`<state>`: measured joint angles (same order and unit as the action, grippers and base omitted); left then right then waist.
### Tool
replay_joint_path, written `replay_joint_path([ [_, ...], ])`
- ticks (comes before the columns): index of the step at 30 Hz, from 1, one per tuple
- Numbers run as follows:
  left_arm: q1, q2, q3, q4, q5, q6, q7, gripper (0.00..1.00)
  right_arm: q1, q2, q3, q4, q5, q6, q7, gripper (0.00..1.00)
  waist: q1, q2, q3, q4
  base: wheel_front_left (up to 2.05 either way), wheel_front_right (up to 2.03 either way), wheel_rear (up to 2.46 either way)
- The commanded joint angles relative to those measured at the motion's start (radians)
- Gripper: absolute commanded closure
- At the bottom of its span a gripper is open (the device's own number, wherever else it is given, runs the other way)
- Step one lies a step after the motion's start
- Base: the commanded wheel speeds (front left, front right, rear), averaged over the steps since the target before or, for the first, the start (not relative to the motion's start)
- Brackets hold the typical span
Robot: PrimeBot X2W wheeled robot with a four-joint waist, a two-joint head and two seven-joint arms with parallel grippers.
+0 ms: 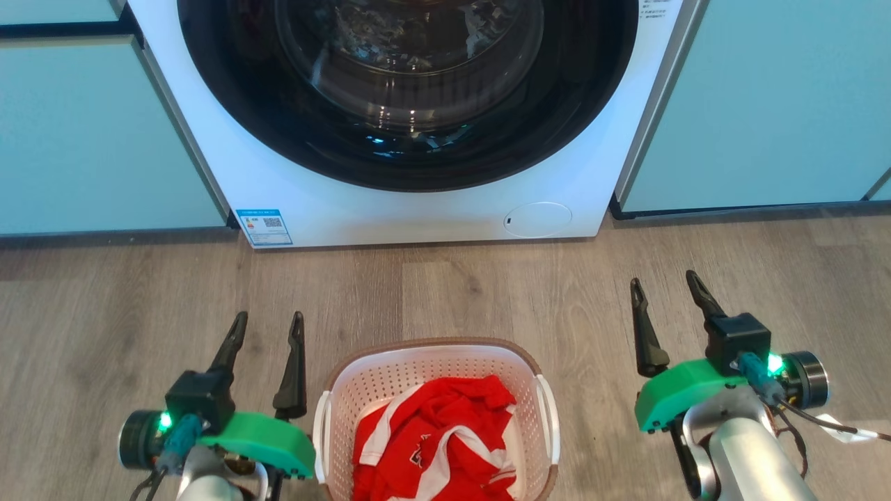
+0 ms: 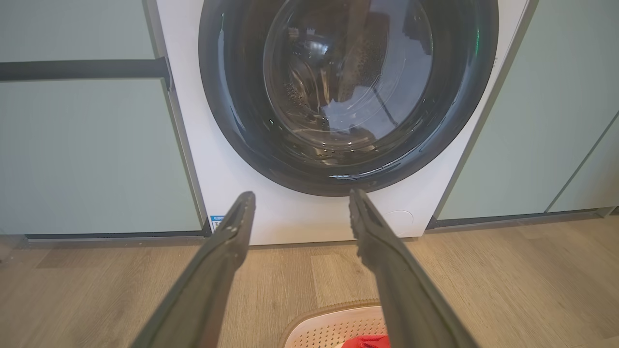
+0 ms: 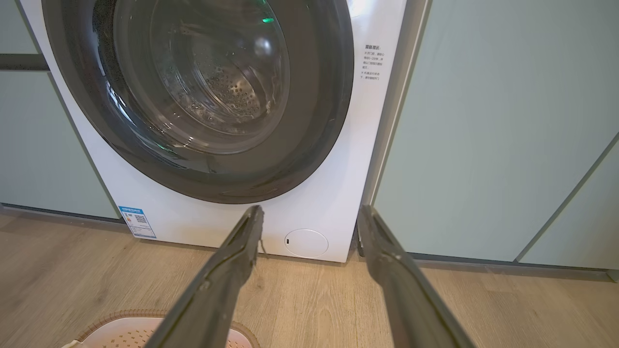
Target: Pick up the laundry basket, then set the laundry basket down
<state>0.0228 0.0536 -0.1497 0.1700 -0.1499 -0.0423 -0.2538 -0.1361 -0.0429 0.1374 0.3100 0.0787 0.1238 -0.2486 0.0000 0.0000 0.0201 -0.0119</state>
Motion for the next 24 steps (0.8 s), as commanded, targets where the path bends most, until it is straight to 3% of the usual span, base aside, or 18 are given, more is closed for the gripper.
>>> replay_joint_path([
  [1, -0.027, -0.003, 0.031, -0.038, 0.002, 0.005, -0.008, 0.0, -0.042, -0.007, 0.023, -0.025, -0.008, 0.007, -0.013, 0.0, 0.0, 0.0, 0.0, 0.0, 0.0, 0.0, 0.0],
  [17, -0.031, -0.003, 0.028, 0.025, -0.011, 0.01, -0.008, 0.0, -0.05, -0.007, 0.02, -0.009, -0.013, 0.007, -0.013, 0.0, 0.0, 0.0, 0.029, 0.001, 0.0, 0.0, 0.0],
  [24, -0.075, -0.003, 0.014, 0.141, -0.02, 0.01, -0.008, 0.0, -0.095, -0.007, -0.007, 0.114, -0.014, 0.007, -0.01, 0.0, 0.0, 0.0, 0.119, 0.001, 0.0, 0.0, 0.0],
])
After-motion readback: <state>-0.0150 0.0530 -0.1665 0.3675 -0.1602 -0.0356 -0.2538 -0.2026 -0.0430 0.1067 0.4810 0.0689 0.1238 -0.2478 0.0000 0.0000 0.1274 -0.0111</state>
